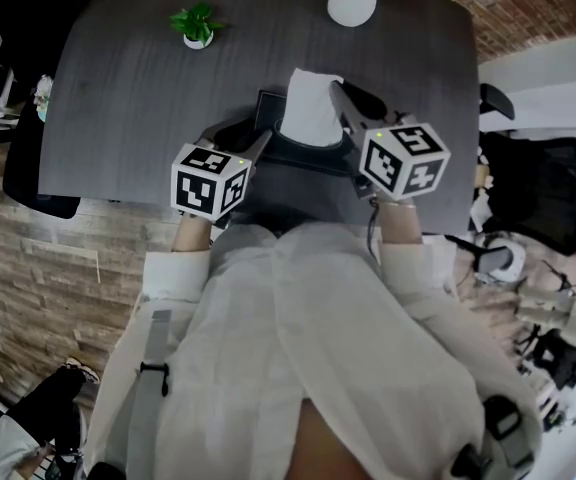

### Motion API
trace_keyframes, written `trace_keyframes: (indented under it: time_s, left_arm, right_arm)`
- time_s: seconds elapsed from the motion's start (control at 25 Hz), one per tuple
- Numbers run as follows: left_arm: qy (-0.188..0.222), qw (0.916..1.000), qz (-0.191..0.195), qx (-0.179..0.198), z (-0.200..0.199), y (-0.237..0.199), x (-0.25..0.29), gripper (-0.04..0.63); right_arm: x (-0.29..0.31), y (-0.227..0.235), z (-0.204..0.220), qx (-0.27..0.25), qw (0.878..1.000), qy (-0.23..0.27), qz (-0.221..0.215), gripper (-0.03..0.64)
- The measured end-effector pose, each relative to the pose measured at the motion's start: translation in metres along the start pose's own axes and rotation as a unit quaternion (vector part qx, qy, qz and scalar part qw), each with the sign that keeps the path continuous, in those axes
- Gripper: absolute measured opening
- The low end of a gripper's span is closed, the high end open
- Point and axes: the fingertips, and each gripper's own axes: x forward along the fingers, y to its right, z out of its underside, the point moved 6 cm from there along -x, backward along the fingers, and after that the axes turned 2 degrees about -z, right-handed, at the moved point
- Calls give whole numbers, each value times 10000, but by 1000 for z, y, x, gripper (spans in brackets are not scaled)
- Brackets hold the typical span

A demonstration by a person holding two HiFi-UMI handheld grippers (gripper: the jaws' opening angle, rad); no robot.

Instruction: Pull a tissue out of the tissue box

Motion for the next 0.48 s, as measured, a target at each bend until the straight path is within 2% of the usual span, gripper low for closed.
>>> trace_keyframes:
  time_s: [0.48]
  left_arm:
    - [0,10000,50,28,1,-1,0,137]
  right_arm:
    - [3,2,-10,-37,9999,133,50,8]
